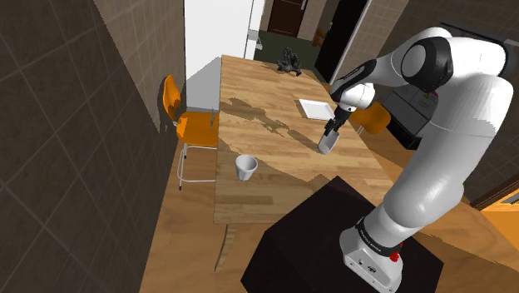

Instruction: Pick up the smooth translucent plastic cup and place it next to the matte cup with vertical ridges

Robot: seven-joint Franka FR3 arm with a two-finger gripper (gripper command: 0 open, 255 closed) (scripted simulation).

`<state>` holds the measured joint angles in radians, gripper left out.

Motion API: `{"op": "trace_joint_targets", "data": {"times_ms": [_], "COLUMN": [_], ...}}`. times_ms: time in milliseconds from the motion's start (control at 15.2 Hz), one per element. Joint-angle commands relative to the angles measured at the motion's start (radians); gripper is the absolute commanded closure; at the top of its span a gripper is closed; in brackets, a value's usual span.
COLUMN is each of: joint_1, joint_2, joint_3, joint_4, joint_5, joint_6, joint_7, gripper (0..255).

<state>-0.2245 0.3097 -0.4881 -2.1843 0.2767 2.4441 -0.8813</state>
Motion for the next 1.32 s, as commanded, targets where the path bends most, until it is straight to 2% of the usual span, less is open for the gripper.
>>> {"op": "trace_joint_targets", "data": {"times_ms": [0, 330, 858, 924, 1254], "joint_1": [-0.013, -0.032, -0.032, -0.032, -0.032], "joint_2": [0.038, 0.090, 0.090, 0.090, 0.090], "joint_3": [0.015, 0.042, 0.042, 0.042, 0.042], "joint_4": [0.007, 0.009, 0.009, 0.009, 0.009], "joint_5": [0.030, 0.073, 0.073, 0.073, 0.073], "joint_6": [0.025, 0.070, 0.070, 0.070, 0.070], "joint_7": [-0.023, -0.052, -0.052, -0.052, -0.052], "gripper": [0, 0, 0, 255, 255]}}
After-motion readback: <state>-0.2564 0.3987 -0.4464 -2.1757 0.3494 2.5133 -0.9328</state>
